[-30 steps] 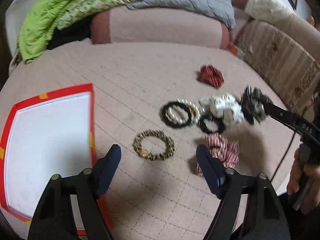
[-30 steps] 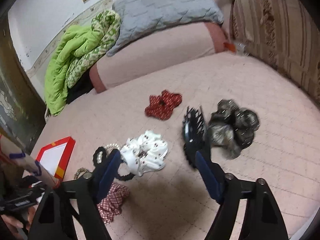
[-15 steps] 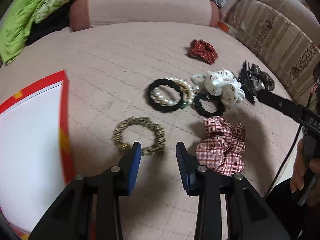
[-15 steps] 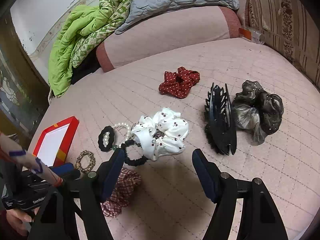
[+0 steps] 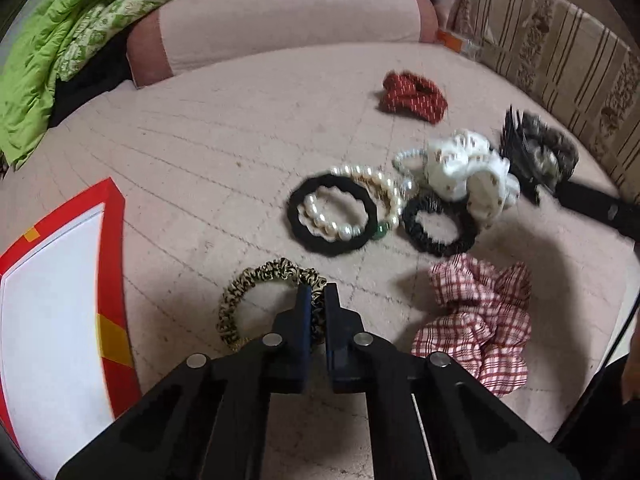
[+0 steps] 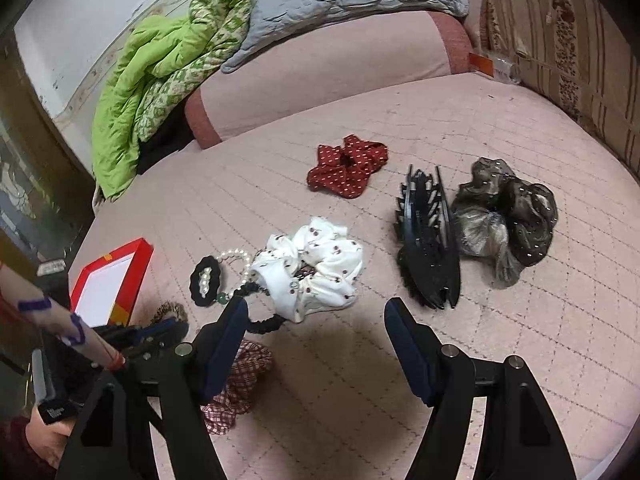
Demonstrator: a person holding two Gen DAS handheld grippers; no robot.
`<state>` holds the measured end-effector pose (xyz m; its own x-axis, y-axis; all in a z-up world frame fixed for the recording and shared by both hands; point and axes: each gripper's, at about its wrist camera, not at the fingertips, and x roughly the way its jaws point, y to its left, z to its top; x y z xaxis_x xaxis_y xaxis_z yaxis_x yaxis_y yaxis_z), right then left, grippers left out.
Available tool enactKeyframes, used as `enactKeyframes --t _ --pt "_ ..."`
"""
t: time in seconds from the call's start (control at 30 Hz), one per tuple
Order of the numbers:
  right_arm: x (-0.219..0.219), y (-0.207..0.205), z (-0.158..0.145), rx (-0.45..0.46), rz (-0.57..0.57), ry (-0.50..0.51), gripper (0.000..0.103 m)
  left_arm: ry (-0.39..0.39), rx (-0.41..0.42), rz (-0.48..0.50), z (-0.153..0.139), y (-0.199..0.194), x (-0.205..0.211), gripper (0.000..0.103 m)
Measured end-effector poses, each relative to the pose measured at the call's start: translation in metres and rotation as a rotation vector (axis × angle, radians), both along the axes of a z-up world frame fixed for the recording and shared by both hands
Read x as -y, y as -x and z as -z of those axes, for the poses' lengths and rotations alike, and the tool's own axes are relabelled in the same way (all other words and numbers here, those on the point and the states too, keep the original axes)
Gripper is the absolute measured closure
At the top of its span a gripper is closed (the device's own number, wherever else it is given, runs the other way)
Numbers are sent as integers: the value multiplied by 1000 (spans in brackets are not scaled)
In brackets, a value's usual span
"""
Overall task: Organize jewelry
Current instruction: 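Close left tool on leopard scrunchie while right tool closes on white scrunchie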
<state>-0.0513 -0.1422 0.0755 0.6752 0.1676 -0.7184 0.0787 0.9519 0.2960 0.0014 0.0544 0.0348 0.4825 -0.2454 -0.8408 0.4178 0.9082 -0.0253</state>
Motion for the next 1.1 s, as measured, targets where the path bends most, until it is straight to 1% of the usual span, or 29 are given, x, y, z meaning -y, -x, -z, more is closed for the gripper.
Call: enactKeyframes --t 0.1,0.3,0.37,0.4,0.43,0.47,0.5,0.53,0.57,0.6,0.67,0.77,0.83,0.97,1.1 --pt "-9 -4 2 -7 -35 20 27 62 21 -11 -14 -3 -7 98" --pt "-35 -29 5 4 -109 90 28 110 42 -14 -26 -2 -11 98" --pt "-43 -40 9 3 -127 126 41 112 46 -11 -28 -2 -12 98" --pt "-47 -46 12 -9 -142 153 60 122 44 -8 -29 -2 -13 98" --pt "-52 -53 17 -34 -152 195 84 130 44 -8 -31 -2 -14 98" --pt "-55 -60 24 -66 -155 213 92 133 47 -9 -32 -1 -15 98" --pt "-54 -62 27 -82 -153 197 96 137 50 -9 -33 -1 -17 98" --pt "-50 -61 24 -70 -140 161 99 142 53 -8 -35 -1 -18 98" --pt "-47 -57 18 -41 -130 149 100 146 57 -12 -37 0 -20 98" --pt "-44 -52 8 3 -114 156 101 149 63 -16 -38 -1 -21 98" --pt "-38 -42 -5 64 -82 155 101 156 68 -20 -41 -1 -22 98" --pt "-27 -31 -17 122 -61 79 101 153 85 -20 -43 0 -21 98" --pt "-27 -24 -25 166 -71 63 101 155 91 -22 -45 1 -22 98" --pt "-38 -16 -37 217 -108 55 101 160 105 -37 -49 2 -26 98" --pt "-42 -14 -49 276 -117 33 101 158 112 -50 -51 4 -30 98"
